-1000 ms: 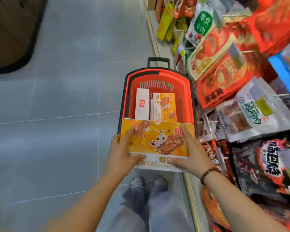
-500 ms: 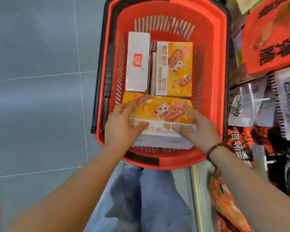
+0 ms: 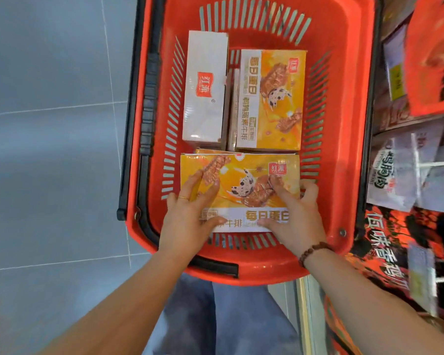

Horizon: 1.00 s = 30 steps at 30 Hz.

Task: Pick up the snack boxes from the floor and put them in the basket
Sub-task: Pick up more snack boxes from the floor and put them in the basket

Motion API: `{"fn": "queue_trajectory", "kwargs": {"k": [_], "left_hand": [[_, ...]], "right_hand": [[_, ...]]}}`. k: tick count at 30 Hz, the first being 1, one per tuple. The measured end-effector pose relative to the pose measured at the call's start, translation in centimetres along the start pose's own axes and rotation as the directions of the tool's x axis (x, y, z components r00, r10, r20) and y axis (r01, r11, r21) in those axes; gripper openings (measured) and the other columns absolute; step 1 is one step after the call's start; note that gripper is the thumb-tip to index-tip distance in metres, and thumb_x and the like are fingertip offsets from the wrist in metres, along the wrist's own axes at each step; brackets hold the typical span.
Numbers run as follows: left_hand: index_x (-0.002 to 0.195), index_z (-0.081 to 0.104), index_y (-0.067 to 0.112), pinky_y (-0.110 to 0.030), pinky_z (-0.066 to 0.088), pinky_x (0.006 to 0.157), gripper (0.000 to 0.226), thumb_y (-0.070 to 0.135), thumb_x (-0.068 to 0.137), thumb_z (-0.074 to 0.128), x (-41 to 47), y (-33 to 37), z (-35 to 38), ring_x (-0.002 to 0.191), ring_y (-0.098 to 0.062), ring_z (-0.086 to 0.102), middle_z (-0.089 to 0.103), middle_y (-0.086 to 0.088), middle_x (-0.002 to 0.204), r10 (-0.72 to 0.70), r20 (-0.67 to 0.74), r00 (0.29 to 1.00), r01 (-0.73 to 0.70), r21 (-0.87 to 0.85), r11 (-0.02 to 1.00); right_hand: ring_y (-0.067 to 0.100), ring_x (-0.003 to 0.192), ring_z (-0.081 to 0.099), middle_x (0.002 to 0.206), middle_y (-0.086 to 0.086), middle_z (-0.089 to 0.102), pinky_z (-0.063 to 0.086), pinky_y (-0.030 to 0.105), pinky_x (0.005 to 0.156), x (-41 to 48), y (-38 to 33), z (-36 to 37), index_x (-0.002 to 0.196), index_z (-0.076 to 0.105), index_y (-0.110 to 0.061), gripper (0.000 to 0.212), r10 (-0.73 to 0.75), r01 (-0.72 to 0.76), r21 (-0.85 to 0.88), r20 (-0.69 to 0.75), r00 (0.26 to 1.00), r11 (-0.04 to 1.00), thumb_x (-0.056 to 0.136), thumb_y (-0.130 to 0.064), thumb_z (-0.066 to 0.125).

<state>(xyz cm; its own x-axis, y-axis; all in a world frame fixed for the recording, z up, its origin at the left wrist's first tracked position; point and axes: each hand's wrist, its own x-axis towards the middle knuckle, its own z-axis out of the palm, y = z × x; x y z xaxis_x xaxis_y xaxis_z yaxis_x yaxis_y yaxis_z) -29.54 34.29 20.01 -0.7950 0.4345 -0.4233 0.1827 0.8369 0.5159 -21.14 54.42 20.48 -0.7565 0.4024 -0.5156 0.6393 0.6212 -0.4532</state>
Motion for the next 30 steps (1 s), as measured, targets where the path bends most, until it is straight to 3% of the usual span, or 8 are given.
{"fn": "queue_trajectory", "kwargs": {"k": [5, 8, 11, 15, 19, 21, 24, 30], "left_hand": [[0.136, 0.038, 0.044, -0.046, 0.043, 0.096, 0.068, 0.044, 0.076, 0.07, 0.1, 0.1, 0.1, 0.128, -0.032, 0.027, 0.014, 0.014, 0.153, -0.058, 0.071, 0.996, 0.055, 0.04, 0.998], [0.139, 0.028, 0.046, -0.045, 0.046, 0.093, 0.068, 0.045, 0.081, 0.065, 0.1, 1.1, -1.0, 0.129, -0.032, 0.029, 0.008, 0.012, 0.155, -0.092, 0.168, 0.982, 0.065, 0.163, 0.985], [0.138, 0.03, 0.046, -0.047, 0.049, 0.09, 0.066, 0.043, 0.082, 0.065, -0.8, 1.9, -3.6, 0.131, -0.027, 0.032, 0.015, 0.008, 0.154, -0.101, 0.167, 0.981, 0.061, 0.229, 0.972], [0.138, 0.036, 0.039, -0.045, 0.05, 0.089, 0.065, 0.043, 0.08, 0.066, -2.6, 4.0, -8.7, 0.13, -0.023, 0.036, 0.033, 0.002, 0.145, 0.086, 0.078, 0.993, -0.097, 0.159, 0.982], [0.13, 0.05, 0.032, -0.042, 0.049, 0.089, 0.057, 0.044, 0.077, 0.067, -4.0, 8.6, -14.8, 0.118, -0.02, 0.049, 0.048, 0.002, 0.131, 0.346, 0.0, 0.938, -0.346, 0.004, 0.938], [0.129, 0.05, 0.031, -0.042, 0.049, 0.09, 0.058, 0.05, 0.076, 0.062, -5.0, 11.3, -17.4, 0.117, -0.02, 0.05, 0.048, 0.001, 0.129, 0.471, 0.006, 0.882, -0.468, -0.092, 0.879], [0.128, 0.052, 0.029, -0.043, 0.047, 0.092, 0.061, 0.052, 0.073, 0.062, -7.0, 15.7, -20.2, 0.117, -0.021, 0.047, 0.048, 0.0, 0.126, 0.649, 0.038, 0.76, -0.629, -0.206, 0.749], [0.121, 0.058, 0.02, -0.029, 0.042, 0.095, 0.052, 0.033, 0.072, 0.07, -15.3, 24.4, -22.7, 0.111, -0.015, 0.049, 0.053, 0.001, 0.117, 0.925, 0.059, 0.376, -0.866, -0.332, 0.374]], "right_hand": [[0.022, 0.125, 0.036, 0.136, 0.001, 0.015, 0.033, 0.026, 0.104, -0.2, 0.2, 0.2, 0.142, 0.028, -0.043, 0.09, 0.014, -0.014, -0.009, 0.034, 0.999, 1.0, 0.069, -0.036, 0.08], [0.025, 0.134, 0.029, 0.146, 0.006, 0.011, 0.035, 0.032, 0.106, -1.0, -0.9, -0.6, 0.144, 0.022, -0.042, 0.086, 0.057, -0.054, -0.041, 0.075, 0.996, 0.998, 0.076, -0.039, 0.074], [0.024, 0.133, 0.03, 0.141, 0.006, 0.026, 0.034, 0.034, 0.106, -3.6, -2.2, -2.0, 0.142, 0.028, -0.042, 0.078, 0.103, -0.101, 0.064, -0.023, 0.994, 0.993, 0.077, -0.038, 0.072], [0.018, 0.123, 0.038, 0.127, 0.004, 0.043, 0.027, 0.022, 0.103, -8.7, -5.2, -4.9, 0.137, 0.041, -0.034, 0.071, 0.098, -0.043, 0.255, -0.207, 0.973, 0.966, 0.075, -0.028, 0.075], [0.027, 0.12, 0.045, 0.125, 0.01, 0.052, 0.033, 0.036, 0.106, -13.3, -8.9, -8.0, 0.13, 0.052, -0.018, 0.067, 0.2, -0.072, 0.323, -0.384, 0.901, 0.944, 0.069, -0.027, 0.079], [0.026, 0.119, 0.045, 0.125, 0.011, 0.051, 0.03, 0.028, 0.106, -16.3, -11.1, -9.9, 0.129, 0.053, -0.015, 0.067, 0.247, -0.064, 0.37, -0.472, 0.846, 0.927, 0.069, -0.024, 0.08], [0.011, 0.116, 0.041, 0.125, 0.008, 0.05, 0.022, 0.011, 0.1, -22.1, -14.2, -12.1, 0.128, 0.054, -0.014, 0.065, 0.333, -0.05, 0.437, -0.604, 0.724, 0.898, 0.069, -0.021, 0.081], [-0.003, 0.108, 0.035, 0.12, 0.007, 0.051, 0.026, 0.006, 0.097, -35.0, -17.4, -13.0, 0.13, 0.051, -0.017, 0.067, 0.524, -0.07, 0.537, -0.774, 0.357, 0.841, 0.07, -0.03, 0.077]]}}
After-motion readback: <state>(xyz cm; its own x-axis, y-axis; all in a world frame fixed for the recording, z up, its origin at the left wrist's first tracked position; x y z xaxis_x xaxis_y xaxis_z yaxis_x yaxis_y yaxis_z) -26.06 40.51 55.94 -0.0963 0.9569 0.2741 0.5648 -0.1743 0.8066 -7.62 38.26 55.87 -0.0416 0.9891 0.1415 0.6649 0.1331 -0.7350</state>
